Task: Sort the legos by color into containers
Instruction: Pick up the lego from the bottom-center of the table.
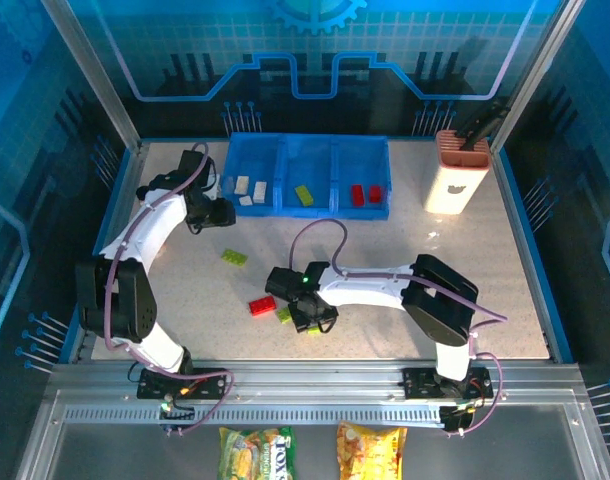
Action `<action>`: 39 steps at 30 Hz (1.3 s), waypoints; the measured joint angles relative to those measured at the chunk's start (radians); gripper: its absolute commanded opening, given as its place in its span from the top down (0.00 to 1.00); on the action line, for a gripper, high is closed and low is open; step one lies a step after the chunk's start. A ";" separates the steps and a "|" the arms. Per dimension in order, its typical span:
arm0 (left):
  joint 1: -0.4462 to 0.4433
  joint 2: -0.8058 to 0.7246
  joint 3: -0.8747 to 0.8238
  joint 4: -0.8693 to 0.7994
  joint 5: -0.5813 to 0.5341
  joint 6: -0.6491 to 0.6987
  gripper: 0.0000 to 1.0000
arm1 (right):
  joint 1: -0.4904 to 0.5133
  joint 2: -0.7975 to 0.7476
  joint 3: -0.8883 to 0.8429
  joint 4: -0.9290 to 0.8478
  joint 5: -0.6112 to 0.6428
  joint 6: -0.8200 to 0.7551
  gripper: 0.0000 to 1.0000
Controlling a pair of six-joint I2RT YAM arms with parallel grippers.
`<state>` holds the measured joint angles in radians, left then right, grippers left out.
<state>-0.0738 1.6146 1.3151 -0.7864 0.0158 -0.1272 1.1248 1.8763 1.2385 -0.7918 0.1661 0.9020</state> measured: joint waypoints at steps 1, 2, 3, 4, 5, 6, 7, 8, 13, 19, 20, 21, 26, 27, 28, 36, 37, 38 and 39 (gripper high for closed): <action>0.000 0.000 -0.001 0.006 0.000 0.000 0.52 | 0.000 0.006 0.000 0.000 -0.003 0.000 0.56; 0.000 0.000 -0.001 0.010 0.000 0.000 0.52 | 0.000 0.009 0.000 0.000 -0.003 0.001 0.57; 0.000 0.000 -0.002 0.011 0.000 0.000 0.52 | 0.000 0.011 0.000 0.000 -0.003 0.002 0.58; 0.000 0.000 -0.002 0.011 0.000 0.000 0.52 | 0.000 0.011 0.000 0.000 -0.003 0.004 0.58; 0.000 0.000 -0.002 0.012 0.000 0.000 0.52 | 0.000 0.011 0.000 0.000 -0.003 0.004 0.59; 0.000 0.000 -0.002 0.013 0.000 0.000 0.52 | 0.000 0.011 0.000 0.000 -0.004 0.005 0.60; 0.001 0.000 -0.002 0.014 0.000 0.000 0.52 | 0.000 0.011 0.000 0.000 -0.004 0.008 0.60; 0.001 0.000 -0.002 0.014 0.000 0.000 0.52 | 0.000 0.011 0.000 0.000 -0.004 0.008 0.61; 0.004 0.000 -0.002 0.014 0.000 0.000 0.53 | 0.000 0.011 0.000 0.000 -0.007 0.013 0.63; 0.006 0.000 -0.002 0.014 0.000 0.000 0.53 | 0.000 0.011 0.000 0.000 -0.007 0.015 0.64; 0.006 0.000 -0.002 0.014 0.000 0.000 0.53 | 0.000 0.011 0.000 0.000 -0.007 0.015 0.64; 0.006 0.000 -0.002 0.014 0.000 0.000 0.53 | 0.000 0.011 0.000 0.000 -0.006 0.015 0.64; 0.006 0.000 -0.002 0.014 0.000 0.000 0.53 | 0.000 0.007 0.000 -0.001 -0.007 0.014 0.64; 0.006 0.000 -0.003 0.014 0.000 0.000 0.53 | -0.002 0.004 0.000 -0.002 -0.006 0.014 0.64; 0.006 0.000 -0.003 0.014 0.001 0.000 0.53 | -0.003 0.000 0.000 -0.003 -0.007 0.014 0.64; 0.006 0.000 -0.003 0.014 0.001 0.000 0.53 | -0.055 -0.046 0.000 -0.006 -0.006 -0.005 0.64; 0.006 0.000 -0.003 0.014 0.001 0.000 0.53 | -0.064 -0.047 0.003 -0.011 -0.006 -0.011 0.64; 0.006 0.000 -0.003 0.015 0.001 0.000 0.53 | -0.074 -0.047 0.007 -0.015 -0.005 -0.017 0.64; 0.006 0.000 -0.003 0.014 0.001 0.000 0.53 | -0.086 -0.047 0.014 -0.021 -0.005 -0.026 0.64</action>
<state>-0.0673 1.6146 1.3125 -0.7719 0.0166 -0.1272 1.0386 1.8297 1.2526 -0.8131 0.1616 0.8761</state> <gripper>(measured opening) 0.472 0.367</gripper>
